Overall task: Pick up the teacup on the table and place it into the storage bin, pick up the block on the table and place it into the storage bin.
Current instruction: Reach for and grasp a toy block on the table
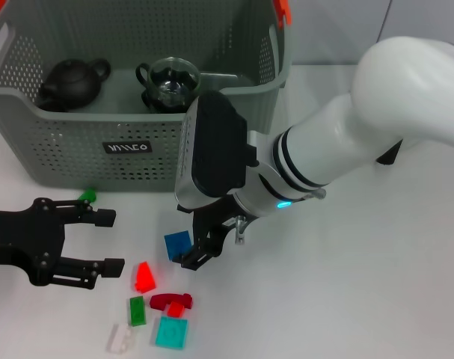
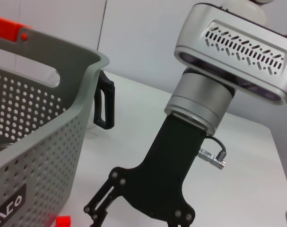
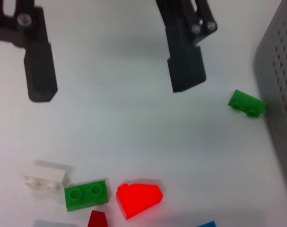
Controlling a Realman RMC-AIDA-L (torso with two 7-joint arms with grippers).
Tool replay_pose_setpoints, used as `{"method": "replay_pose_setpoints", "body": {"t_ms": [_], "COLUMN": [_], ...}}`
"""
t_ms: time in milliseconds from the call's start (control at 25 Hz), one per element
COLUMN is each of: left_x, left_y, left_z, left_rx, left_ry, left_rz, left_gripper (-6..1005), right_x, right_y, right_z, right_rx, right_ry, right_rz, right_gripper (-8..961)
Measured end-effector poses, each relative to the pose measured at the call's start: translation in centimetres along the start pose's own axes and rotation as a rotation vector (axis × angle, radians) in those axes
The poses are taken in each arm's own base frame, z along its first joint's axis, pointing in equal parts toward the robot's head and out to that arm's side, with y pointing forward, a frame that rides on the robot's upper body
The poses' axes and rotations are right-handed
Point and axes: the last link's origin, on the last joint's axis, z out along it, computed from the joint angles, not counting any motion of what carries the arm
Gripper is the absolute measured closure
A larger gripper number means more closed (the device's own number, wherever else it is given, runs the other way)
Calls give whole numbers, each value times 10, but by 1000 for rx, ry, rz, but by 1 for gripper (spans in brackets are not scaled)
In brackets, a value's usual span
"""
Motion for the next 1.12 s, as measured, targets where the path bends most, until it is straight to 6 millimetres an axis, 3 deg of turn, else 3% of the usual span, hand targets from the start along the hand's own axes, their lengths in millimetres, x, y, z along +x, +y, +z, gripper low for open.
{"method": "replay_pose_setpoints", "body": {"t_ms": [1120], "left_x": [3], "left_y": [-2], "left_z": [1], "left_rx": [2], "left_ry": [4], "left_rz": [11], "left_gripper": [145], "right_x": [21], "right_y": [1], "right_z": [16], "right_rx": [15], "right_ry": [-56], "right_rz": [86], "right_gripper": [72]}}
